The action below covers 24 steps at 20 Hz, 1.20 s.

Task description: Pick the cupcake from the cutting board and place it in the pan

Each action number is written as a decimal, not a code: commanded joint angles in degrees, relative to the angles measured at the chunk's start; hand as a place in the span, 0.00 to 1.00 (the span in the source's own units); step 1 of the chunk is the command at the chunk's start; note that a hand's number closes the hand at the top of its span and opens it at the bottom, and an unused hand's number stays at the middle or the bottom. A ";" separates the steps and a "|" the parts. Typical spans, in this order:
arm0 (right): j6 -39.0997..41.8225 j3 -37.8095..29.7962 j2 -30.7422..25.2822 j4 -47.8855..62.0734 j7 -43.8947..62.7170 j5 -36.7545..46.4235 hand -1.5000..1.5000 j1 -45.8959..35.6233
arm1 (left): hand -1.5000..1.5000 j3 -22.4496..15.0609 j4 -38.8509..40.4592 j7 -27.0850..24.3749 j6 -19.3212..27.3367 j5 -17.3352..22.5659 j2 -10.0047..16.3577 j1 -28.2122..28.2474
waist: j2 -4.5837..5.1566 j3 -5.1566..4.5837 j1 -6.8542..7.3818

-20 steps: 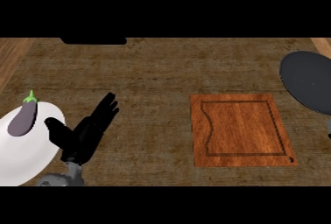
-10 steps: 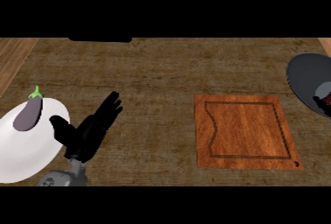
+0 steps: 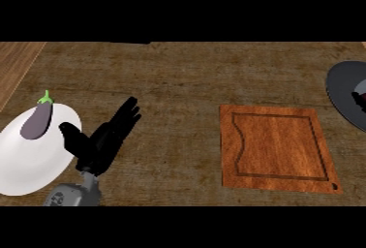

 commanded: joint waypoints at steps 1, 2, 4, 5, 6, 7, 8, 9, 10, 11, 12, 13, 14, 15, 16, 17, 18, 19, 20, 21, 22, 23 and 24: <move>-1.46 -1.56 -1.03 4.71 -2.32 -0.16 1.00 -2.83 | 0.50 -0.92 -0.01 -2.91 -0.31 -0.81 -0.89 2.35 | 0.34 0.05 0.83; -0.92 -1.36 -1.31 5.44 -2.82 0.13 1.00 -2.31 | 0.50 -1.46 -0.26 -0.92 0.43 -1.22 -1.23 0.24 | 0.73 0.19 1.10; -3.34 5.69 -2.75 8.58 6.65 8.11 0.00 -2.01 | 0.50 -1.21 0.77 -1.25 -1.00 -1.18 -0.23 -1.06 | 1.45 -0.06 2.49; -3.44 6.63 -1.93 8.99 5.70 9.06 0.00 -1.98 | 0.50 -0.07 0.75 -0.34 0.11 -1.26 -0.25 -3.55 | 1.45 0.06 2.17; -2.98 7.31 -2.36 10.18 8.09 9.94 0.00 -3.10 | 0.50 -1.92 0.84 -1.07 -0.14 -1.71 -1.35 -1.57 | 1.26 0.02 2.48; -0.95 7.60 -2.60 11.01 9.11 10.18 0.00 -4.35 | 0.50 -1.04 1.67 -1.44 -0.39 -1.12 -1.20 -1.60 | 1.15 0.00 2.28; -0.05 6.91 -2.72 11.59 8.53 9.52 0.00 -4.23 | 0.50 -1.09 0.03 0.02 -0.54 -0.40 -0.98 -1.48 | 1.15 0.15 2.66; 0.71 7.23 -2.58 11.80 7.14 9.81 0.00 -3.61 | 0.50 -0.53 1.16 0.12 -0.89 -0.16 -0.65 -2.22 | 1.46 0.22 2.40; 1.00 5.94 -1.57 12.02 5.57 8.45 0.00 -3.35 | 0.50 -0.43 1.06 -0.29 -0.56 -0.77 -0.40 -1.95 | 1.25 0.28 2.00; 3.31 5.32 -1.18 12.46 8.10 7.71 0.00 -6.32 | 0.50 -1.59 0.79 -0.55 -0.21 -1.17 -1.62 -2.17 | 1.13 0.23 2.41; 4.90 4.15 -1.22 12.38 5.71 6.41 0.00 -5.66 | 0.50 -1.73 1.16 -1.02 -0.47 -1.40 -1.33 -1.20 | 1.28 0.34 2.32; 6.80 3.58 -0.83 12.37 5.22 5.71 0.00 -6.75 | 0.50 -0.56 1.77 -0.38 1.12 -1.44 -1.92 -3.03 | 1.09 0.29 1.61; 7.76 0.98 0.93 12.47 2.42 2.88 0.00 -5.52 | 0.50 -0.25 0.84 0.49 0.52 -0.90 -0.97 -2.51 | 1.03 0.48 1.51; 10.30 -0.64 -0.07 12.35 1.67 1.17 0.00 -6.43 | 0.50 -0.44 0.94 -0.15 0.08 -0.97 -0.88 -1.97 | 0.78 0.40 1.06; 13.14 -1.46 -0.34 12.59 1.50 0.21 0.00 -7.28 | 0.50 -0.42 1.61 0.09 1.06 -1.07 -1.77 -2.14 | 0.93 0.41 1.07; 13.26 -3.10 -0.17 12.88 1.04 -1.38 0.00 -7.05 | 0.50 -0.22 -0.03 -0.17 -0.09 -0.54 -0.71 -1.41 | 0.79 0.45 1.56; 16.04 -4.57 -0.51 13.72 1.53 -2.95 0.00 -7.21 | 0.50 -0.62 0.35 0.59 -0.29 -0.50 -0.81 -1.76 | 0.83 0.45 1.02; 17.95 -5.32 -2.07 14.13 1.90 -3.64 0.00 -7.20 | 0.50 -0.62 0.22 -0.47 0.09 -1.00 -1.01 -1.29 | 0.94 0.45 1.12; 20.84 -5.63 -2.55 14.83 2.76 -4.05 0.00 -7.47 | 0.50 -0.99 0.81 -1.37 0.12 -1.63 -1.06 -0.15 | 0.81 0.32 1.00; 21.93 -5.98 -3.10 15.54 3.03 -4.34 0.00 -6.53 | 0.50 -1.31 0.68 -0.91 0.01 -1.30 -1.45 -0.31 | 1.06 0.39 0.97; 23.50 -6.61 -4.04 15.84 3.31 -4.96 0.00 -6.38 | 0.50 0.05 0.50 -0.09 0.15 -0.79 -0.63 -1.44 | 1.17 0.44 0.92; 28.17 -6.18 -6.63 16.49 5.22 -4.61 0.00 -6.70 | 0.50 -0.68 0.41 -0.13 0.91 -1.07 -1.79 -1.17 | 0.85 0.32 0.39; 29.57 -6.34 -6.56 16.84 5.44 -4.79 0.00 -6.41 | 0.50 -0.10 0.59 -0.20 0.00 -0.69 -0.68 -0.48 | 0.96 0.34 0.83</move>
